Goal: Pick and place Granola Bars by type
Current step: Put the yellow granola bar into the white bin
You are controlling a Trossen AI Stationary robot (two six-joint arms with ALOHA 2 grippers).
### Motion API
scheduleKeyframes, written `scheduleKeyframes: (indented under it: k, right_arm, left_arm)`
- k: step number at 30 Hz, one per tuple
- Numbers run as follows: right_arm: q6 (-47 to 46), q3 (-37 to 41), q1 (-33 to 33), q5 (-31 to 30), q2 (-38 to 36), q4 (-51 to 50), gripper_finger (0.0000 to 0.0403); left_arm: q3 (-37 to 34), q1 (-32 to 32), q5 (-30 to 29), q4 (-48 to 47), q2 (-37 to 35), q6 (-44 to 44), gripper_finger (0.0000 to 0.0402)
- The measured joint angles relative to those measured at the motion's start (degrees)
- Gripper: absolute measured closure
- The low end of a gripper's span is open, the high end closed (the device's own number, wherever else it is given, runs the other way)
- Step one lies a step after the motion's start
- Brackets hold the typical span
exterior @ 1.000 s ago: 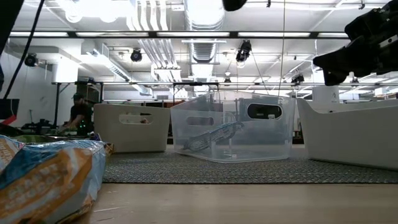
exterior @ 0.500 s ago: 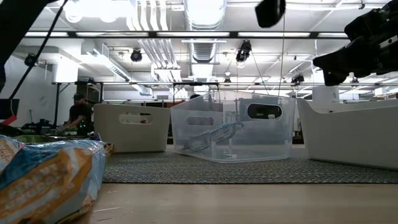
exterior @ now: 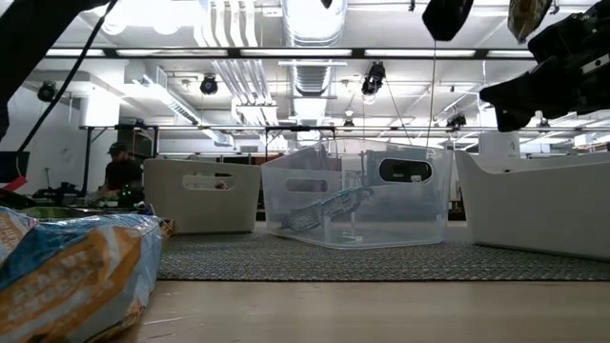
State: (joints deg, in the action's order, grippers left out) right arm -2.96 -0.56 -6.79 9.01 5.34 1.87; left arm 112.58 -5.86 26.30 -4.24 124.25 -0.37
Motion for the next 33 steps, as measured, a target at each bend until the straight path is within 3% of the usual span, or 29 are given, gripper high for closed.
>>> scheduleKeyframes:
  k: [7,27,33]
  right_arm:
    - [0.0,0.0,0.0,-0.02,0.0,0.0,0.0394]
    - [0.0,0.0,0.02,0.0,0.0,0.0,0.0394]
    - [0.0,0.0,0.02,0.0,0.0,0.0,0.0394]
  left_arm:
    - [-1.23,-0.2,-0.58,0.63,0.01,11.98,0.0355]
    - [-3.21,-0.2,-1.18,3.61,4.41,14.21,0.0355]
    - [-3.21,-0.2,-7.94,2.86,4.36,13.31,0.0355]
